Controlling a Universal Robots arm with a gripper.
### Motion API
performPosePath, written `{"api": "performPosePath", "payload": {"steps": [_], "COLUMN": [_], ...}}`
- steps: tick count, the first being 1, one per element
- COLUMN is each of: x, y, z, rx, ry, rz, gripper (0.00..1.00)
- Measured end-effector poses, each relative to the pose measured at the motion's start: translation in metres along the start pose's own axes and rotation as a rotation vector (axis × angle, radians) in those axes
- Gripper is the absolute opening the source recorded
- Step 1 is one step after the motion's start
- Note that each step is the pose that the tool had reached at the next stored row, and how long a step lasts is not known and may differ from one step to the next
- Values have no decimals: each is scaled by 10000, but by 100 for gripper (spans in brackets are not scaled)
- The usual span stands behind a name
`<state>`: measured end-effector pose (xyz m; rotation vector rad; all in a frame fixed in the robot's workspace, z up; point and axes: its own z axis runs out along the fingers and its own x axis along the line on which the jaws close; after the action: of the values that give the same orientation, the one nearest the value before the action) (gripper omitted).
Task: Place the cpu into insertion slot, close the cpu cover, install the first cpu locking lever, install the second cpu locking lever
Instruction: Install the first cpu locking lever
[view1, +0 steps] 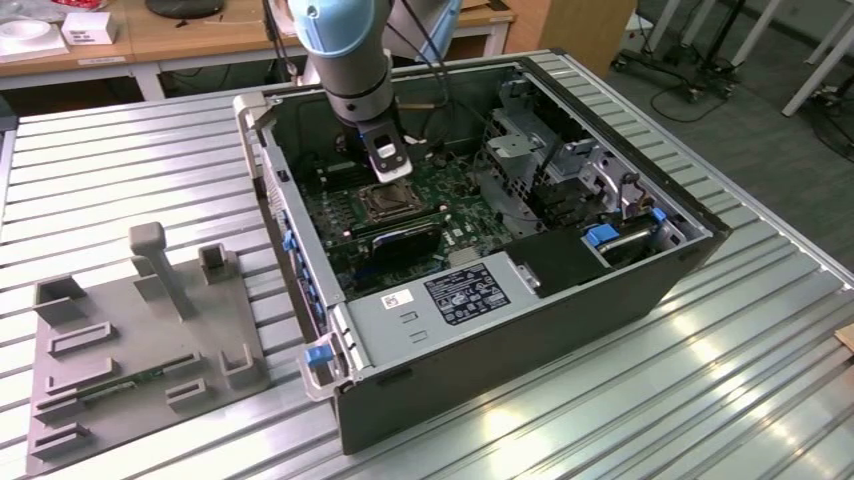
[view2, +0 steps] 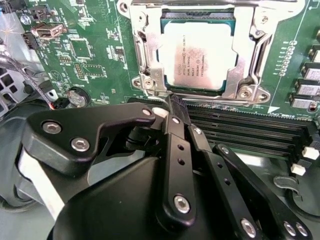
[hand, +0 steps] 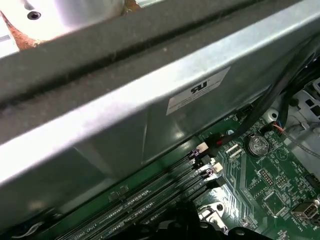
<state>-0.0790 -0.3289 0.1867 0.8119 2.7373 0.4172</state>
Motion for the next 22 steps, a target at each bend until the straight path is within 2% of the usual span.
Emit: {"api": "performPosePath", "payload": {"steps": [3, 12, 22], "x": [3, 3, -19], "y": [-5, -2, 49], "z": [21, 15, -120], "rx": [-17, -10, -10], "ry": [-9, -5, -4], "rz": [6, 7, 14], "gripper": [11, 11, 11]}}
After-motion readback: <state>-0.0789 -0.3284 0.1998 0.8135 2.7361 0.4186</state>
